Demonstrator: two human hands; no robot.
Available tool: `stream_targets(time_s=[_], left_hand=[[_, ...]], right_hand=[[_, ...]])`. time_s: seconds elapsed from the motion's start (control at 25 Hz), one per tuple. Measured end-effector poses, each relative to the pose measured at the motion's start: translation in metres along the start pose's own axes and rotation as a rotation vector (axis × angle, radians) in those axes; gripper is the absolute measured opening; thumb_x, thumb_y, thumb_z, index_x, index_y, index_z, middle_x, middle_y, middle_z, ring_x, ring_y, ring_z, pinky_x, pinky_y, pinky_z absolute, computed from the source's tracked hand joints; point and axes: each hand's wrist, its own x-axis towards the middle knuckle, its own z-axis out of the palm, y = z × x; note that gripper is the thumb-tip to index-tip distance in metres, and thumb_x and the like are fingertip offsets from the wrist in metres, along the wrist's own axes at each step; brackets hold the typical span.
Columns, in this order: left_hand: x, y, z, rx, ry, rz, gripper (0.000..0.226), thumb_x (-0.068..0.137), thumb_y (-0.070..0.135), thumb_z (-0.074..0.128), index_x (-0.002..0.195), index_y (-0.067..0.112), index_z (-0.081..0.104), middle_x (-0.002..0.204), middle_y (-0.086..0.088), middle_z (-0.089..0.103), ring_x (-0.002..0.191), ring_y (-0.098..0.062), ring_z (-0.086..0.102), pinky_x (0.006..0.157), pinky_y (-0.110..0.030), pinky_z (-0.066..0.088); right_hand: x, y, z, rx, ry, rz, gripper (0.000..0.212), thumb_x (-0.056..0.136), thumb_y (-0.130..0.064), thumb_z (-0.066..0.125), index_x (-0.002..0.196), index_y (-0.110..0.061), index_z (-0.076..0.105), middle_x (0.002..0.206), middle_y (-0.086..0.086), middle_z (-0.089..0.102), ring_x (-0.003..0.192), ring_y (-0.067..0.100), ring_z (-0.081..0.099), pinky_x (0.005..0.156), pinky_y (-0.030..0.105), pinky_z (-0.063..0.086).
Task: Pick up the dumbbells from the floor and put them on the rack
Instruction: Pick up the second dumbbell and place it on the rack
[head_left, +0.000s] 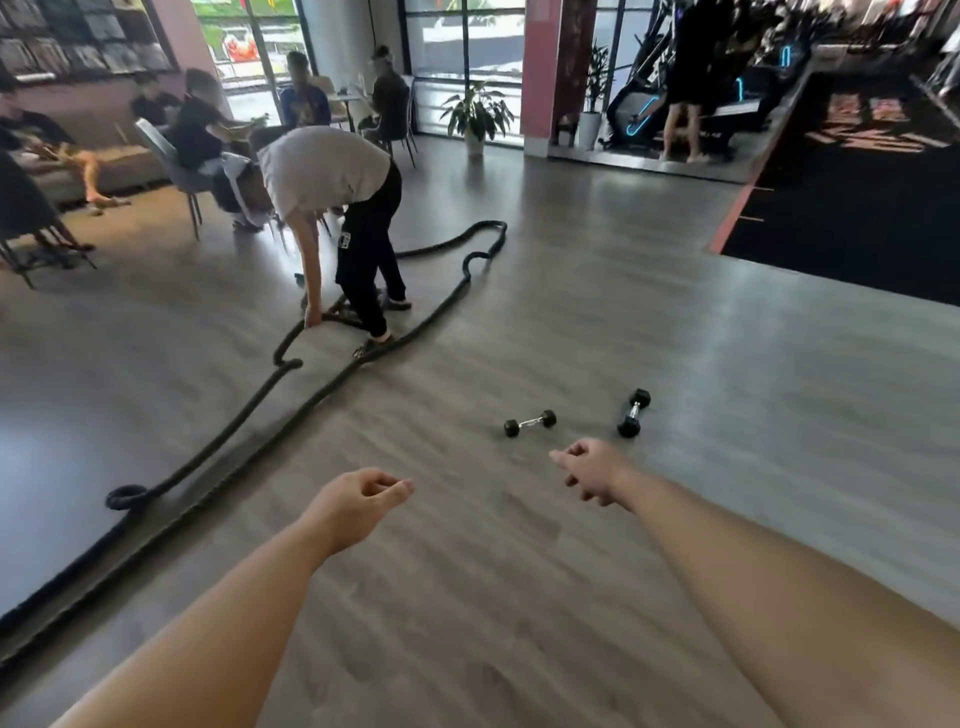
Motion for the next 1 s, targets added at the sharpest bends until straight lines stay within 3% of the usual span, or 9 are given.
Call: stream_targets(time_s=[0.2,0.52,0.84,1.0], left_hand=[[0.093,0.051,0.026,0.023,-0.023,-0.061,0.034,0.088,0.062,0.070,0.093,0.029,0.076,0.088,0.009,0.076,0.086,-0.010,0.069,0.075,-0.026,0.051],[0.310,0.085,0.058,-0.057,-0.119,-0.110,0.038,0.086,0.067,0.067,0.097,0.031,0.075,0.097,0.009,0.074,0.091,-0.012,0.068,0.080,-0.029,0.051],[0.493,0.174,0.109,-0.141,-0.232,-0.164,0.035,0.087,0.062,0.069,0.094,0.028,0.075,0.106,0.001,0.076,0.103,-0.021,0.072,0.100,-0.039,0.055],[0.567,0.201,0.141,-0.095,-0.229,-0.197,0.032,0.088,0.063,0.069,0.096,0.032,0.073,0.107,0.006,0.074,0.096,-0.017,0.069,0.094,-0.035,0.054]], right_hand=[[0.089,0.018,-0.061,0.006,-0.009,0.043,0.030,0.096,-0.049,0.066,0.100,-0.019,0.060,0.089,0.004,0.071,0.064,0.024,0.057,0.047,0.023,0.033],[0.261,0.005,-0.090,-0.027,-0.038,0.149,0.032,0.097,-0.049,0.066,0.105,-0.019,0.061,0.093,0.005,0.072,0.066,0.022,0.058,0.050,0.024,0.038],[0.409,-0.012,-0.155,-0.016,-0.048,0.245,0.040,0.097,-0.053,0.063,0.112,-0.016,0.065,0.098,0.002,0.074,0.069,0.021,0.064,0.060,0.029,0.045],[0.505,-0.009,-0.182,-0.088,-0.131,0.218,0.040,0.094,-0.057,0.062,0.107,-0.019,0.065,0.098,0.002,0.076,0.070,0.022,0.065,0.064,0.034,0.048]])
